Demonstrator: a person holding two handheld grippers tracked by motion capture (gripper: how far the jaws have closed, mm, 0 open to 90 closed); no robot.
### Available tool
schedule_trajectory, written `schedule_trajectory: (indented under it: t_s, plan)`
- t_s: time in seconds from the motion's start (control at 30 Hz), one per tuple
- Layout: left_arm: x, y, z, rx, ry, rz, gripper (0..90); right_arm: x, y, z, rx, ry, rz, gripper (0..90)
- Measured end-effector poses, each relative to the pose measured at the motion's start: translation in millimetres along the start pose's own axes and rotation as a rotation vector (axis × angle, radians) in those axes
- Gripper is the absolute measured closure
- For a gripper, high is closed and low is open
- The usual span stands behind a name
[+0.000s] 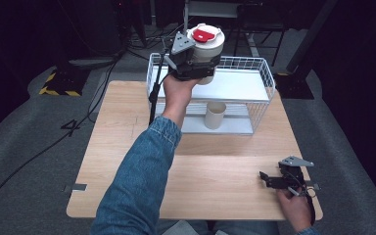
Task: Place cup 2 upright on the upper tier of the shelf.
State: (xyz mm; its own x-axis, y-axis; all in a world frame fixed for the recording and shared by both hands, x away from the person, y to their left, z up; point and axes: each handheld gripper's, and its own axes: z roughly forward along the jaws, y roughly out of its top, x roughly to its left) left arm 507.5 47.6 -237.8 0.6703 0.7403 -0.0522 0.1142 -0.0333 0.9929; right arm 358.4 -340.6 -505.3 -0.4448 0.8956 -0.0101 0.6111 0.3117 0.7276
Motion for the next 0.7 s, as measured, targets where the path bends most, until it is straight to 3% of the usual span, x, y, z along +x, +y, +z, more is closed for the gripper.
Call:
schedule_trajectory:
  t_s: [0.23,0.43,0.7]
  plan:
    - [11.0,-8.2,16.0,-0.007,0.038,-0.035,11.3,0.0,0.0,-0.1,0.0,0.0,0.0,8.2]
    - [16.9,-12.2,25.8,-0.011,0.073,-0.039,11.3,0.0,0.0,-0.1,0.0,0.0,0.0,8.2]
    - [20.9,-22.4,38.9,0.027,0.096,-0.05,11.3,0.0,0.0,-0.1,0.0,0.001,0.0,8.2]
